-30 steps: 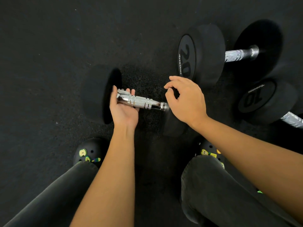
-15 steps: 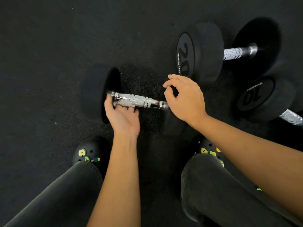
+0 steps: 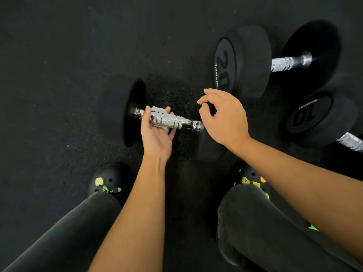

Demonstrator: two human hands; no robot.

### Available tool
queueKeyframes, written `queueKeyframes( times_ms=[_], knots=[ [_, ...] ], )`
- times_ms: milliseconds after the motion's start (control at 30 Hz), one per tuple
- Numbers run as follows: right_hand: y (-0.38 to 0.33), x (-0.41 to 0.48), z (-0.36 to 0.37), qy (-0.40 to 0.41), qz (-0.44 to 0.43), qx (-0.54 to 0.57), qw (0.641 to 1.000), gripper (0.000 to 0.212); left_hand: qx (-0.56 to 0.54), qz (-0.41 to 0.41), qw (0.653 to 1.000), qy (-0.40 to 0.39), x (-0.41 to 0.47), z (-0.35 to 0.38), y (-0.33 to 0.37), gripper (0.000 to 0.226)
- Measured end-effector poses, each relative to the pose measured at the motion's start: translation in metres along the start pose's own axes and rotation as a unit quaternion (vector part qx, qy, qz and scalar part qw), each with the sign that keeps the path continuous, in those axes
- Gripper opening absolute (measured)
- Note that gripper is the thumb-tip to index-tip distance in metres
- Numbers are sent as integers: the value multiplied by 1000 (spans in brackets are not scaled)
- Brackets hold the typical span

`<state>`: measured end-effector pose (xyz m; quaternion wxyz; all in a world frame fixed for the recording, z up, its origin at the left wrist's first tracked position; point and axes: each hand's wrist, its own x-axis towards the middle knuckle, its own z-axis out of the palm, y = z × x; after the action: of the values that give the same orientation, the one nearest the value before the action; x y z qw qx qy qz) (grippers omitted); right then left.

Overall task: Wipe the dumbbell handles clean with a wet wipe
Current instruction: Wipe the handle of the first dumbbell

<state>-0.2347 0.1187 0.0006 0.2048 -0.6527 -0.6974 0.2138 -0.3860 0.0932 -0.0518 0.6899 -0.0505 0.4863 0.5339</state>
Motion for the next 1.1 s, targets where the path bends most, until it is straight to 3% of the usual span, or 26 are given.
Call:
queueKeyframes(
  times_ms=[200,367,433,700,867,1000,1100],
  knots=[
    [0,-2,0,4,-3,2,1000,22,68,-27,997,20,-9,-4,-1,68],
    [-1,-1,1,3,-3,-2,1000,22,-58,56,994,80,-5,-6,7,54],
    [0,0,0,1,1,-1,1000,22,-60,63,993,86,1,-5,12,53],
    [0,0,1,0,11,4,1000,23,45,-6,998,36,-2,13,-7,45],
    [-1,1,1,-2,12,3,1000,23,56,-36,997,24,-12,18,-28,66],
    [0,0,1,-4,9,0,1000,24,-32,-29,998,53,-14,17,-18,69],
    [0,0,1,-13,7,-3,1000,25,-132,9,988,75,-3,13,8,49]
  ],
)
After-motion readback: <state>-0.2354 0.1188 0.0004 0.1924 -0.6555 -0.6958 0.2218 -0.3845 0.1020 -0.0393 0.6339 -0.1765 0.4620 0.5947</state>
